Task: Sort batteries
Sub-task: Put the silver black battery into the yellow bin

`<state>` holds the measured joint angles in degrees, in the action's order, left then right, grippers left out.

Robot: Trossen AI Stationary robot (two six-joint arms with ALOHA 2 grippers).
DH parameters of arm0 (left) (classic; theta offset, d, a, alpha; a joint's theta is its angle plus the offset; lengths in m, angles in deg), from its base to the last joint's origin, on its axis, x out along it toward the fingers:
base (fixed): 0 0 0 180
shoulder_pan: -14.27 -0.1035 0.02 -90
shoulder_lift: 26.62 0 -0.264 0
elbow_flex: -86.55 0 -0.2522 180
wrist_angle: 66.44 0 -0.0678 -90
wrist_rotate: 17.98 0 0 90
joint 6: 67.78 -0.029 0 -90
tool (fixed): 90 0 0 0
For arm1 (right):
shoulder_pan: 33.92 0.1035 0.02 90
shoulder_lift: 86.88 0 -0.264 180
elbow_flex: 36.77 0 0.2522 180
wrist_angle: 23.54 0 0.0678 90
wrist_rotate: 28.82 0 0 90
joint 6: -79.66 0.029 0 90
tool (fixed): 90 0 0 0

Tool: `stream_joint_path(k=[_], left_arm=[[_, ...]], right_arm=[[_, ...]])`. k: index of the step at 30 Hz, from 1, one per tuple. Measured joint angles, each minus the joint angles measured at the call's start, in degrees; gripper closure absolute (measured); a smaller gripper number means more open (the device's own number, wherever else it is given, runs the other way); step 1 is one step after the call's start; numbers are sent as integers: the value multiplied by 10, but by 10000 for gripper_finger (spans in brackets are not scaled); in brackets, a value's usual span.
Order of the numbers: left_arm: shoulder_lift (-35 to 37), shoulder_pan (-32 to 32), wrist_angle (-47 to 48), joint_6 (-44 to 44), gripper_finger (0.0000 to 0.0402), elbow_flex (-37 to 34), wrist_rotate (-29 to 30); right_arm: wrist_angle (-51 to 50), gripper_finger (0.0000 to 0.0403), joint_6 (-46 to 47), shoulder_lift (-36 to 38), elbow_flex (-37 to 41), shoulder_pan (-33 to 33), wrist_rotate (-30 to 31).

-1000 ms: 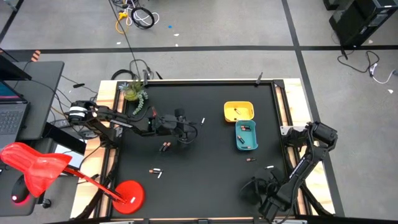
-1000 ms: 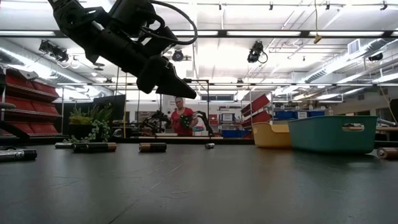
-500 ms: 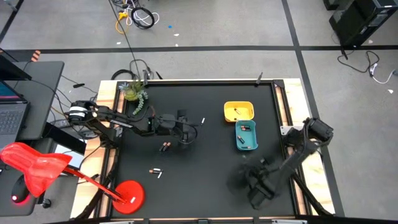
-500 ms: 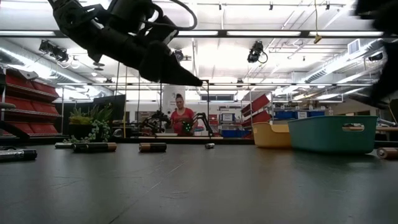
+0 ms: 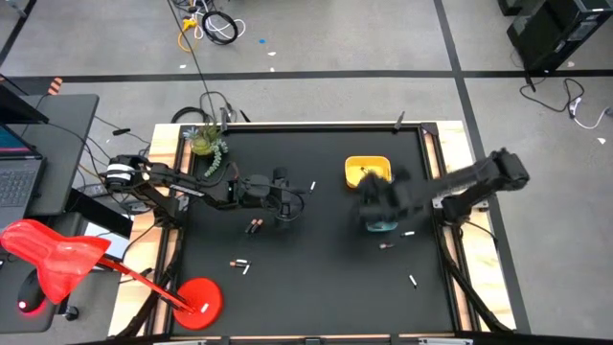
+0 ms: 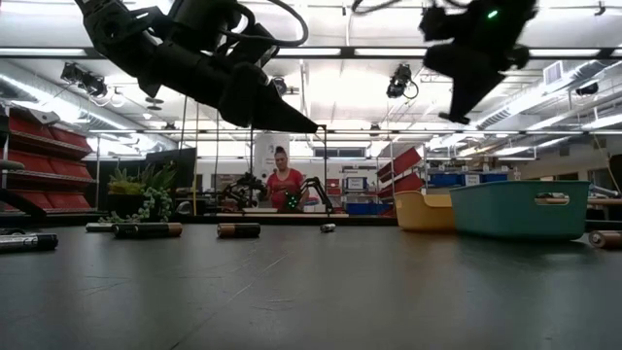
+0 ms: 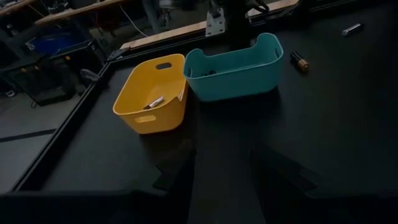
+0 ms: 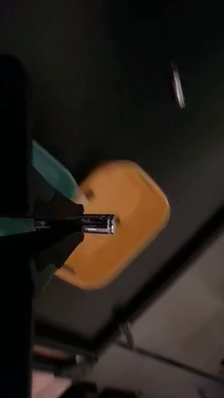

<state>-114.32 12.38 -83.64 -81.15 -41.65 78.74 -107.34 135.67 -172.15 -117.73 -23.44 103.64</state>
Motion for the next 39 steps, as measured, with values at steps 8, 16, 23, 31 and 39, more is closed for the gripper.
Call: stream_joint_path(k=[8,16,23,31,39], left_arm=[[0,0,13,0,245,0,0],[0,0,35,1,245,0,1],[0,0,56,4,245,0,4],[0,2,57,20,245,0,4],[0,8,47,20,245,0,4]], right_arm=[[90,357,-199,22,0,-198,-91],[109,268,-266,-31,1,-275,-210],[-34,268,-206,33,1,-247,-210],[-48,277,-58,152,125,-161,-320],[47,277,41,219,278,-128,-372]])
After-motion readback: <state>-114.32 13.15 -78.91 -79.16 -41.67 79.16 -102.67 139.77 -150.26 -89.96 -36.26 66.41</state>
